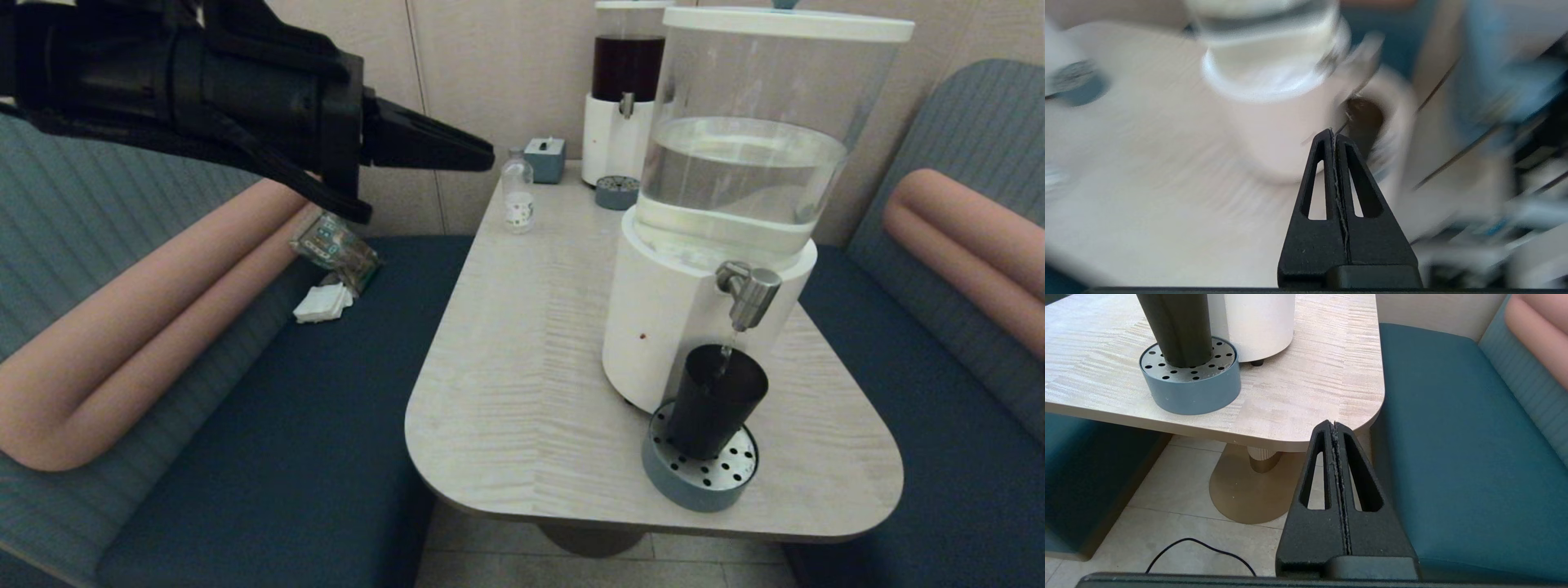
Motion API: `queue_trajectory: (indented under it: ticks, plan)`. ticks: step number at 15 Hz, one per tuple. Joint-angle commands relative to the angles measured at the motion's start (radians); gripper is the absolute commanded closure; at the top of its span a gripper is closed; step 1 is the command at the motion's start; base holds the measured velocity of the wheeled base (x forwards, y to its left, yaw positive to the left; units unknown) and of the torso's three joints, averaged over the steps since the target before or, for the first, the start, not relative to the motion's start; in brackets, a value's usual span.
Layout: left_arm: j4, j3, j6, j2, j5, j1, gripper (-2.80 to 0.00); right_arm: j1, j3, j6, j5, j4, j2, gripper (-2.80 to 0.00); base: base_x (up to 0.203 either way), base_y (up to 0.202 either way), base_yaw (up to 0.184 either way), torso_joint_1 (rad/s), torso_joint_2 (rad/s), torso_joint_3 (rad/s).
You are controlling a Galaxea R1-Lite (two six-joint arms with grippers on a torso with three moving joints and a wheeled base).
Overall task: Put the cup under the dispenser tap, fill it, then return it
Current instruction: Turn off the faucet
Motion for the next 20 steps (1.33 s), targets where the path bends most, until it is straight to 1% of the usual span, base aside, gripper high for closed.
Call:
queue_trajectory:
  ticks: [1, 2, 3, 5, 6, 7, 9, 10, 12, 13, 14, 15, 20]
  plan:
    - [0.146, -0.063, 0.24, 0.089, 0.142, -0.054, 0.0, 0.0, 0.014, -0.001, 0.0, -0.001, -0.001, 0.0, 0.0, 0.0, 0.0, 0.0, 0.0, 0.0]
    - [0.165, -0.066, 0.28, 0.109, 0.211, -0.113, 0.0, 0.0, 0.015, -0.001, 0.0, -0.001, -0.001, 0.0, 0.0, 0.0, 0.0, 0.0, 0.0, 0.0]
    - [0.156, -0.067, 0.299, 0.126, 0.288, -0.171, 0.0, 0.001, 0.015, -0.001, 0.0, -0.001, -0.001, 0.0, 0.0, 0.0, 0.0, 0.0, 0.0, 0.0]
    - [0.1, -0.069, 0.339, 0.157, 0.416, -0.268, 0.0, 0.001, 0.015, -0.001, 0.0, -0.001, -0.001, 0.0, 0.0, 0.0, 0.0, 0.0, 0.0, 0.0]
    - [0.077, -0.069, 0.363, 0.171, 0.475, -0.31, 0.0, 0.0, 0.015, -0.001, 0.0, -0.001, -0.001, 0.0, 0.0, 0.0, 0.0, 0.0, 0.0, 0.0]
    - [0.055, -0.069, 0.377, 0.184, 0.515, -0.335, 0.0, 0.0, 0.014, -0.001, 0.0, -0.001, -0.001, 0.0, 0.0, 0.0, 0.0, 0.0, 0.0, 0.0]
    - [-0.021, -0.069, 0.381, 0.21, 0.532, -0.384, 0.0, 0.0, 0.015, -0.001, 0.0, -0.001, -0.001, 0.0, 0.0, 0.0, 0.0, 0.0, 0.0, 0.0]
    - [-0.033, -0.069, 0.383, 0.218, 0.54, -0.403, 0.0, 0.0, 0.015, -0.001, 0.0, -0.001, -0.001, 0.0, 0.0, 0.0, 0.0, 0.0, 0.0, 0.0]
    - [-0.052, -0.069, 0.424, 0.225, 0.592, -0.431, 0.0, 0.001, 0.015, -0.001, 0.0, -0.001, -0.001, 0.0, 0.0, 0.0, 0.0, 0.0, 0.0, 0.0]
    - [-0.078, -0.069, 0.432, 0.23, 0.597, -0.437, 0.0, 0.0, 0.015, -0.001, 0.0, -0.001, -0.001, 0.0, 0.0, 0.0, 0.0, 0.0, 0.0, 0.0]
    - [-0.135, -0.068, 0.435, 0.235, 0.598, -0.449, 0.0, 0.0, 0.015, -0.001, 0.0, -0.001, -0.001, 0.0, 0.0, 0.0, 0.0, 0.0, 0.0, 0.0]
    - [-0.157, -0.069, 0.436, 0.245, 0.598, -0.464, 0.0, 0.001, 0.015, -0.001, 0.0, -0.001, -0.001, 0.0, 0.0, 0.0, 0.0, 0.0, 0.0, 0.0]
    - [-0.168, -0.062, 0.435, 0.272, 0.601, -0.491, 0.0, 0.0, 0.015, -0.001, 0.0, -0.001, -0.001, 0.0, 0.0, 0.0, 0.0, 0.0, 0.0, 0.0]
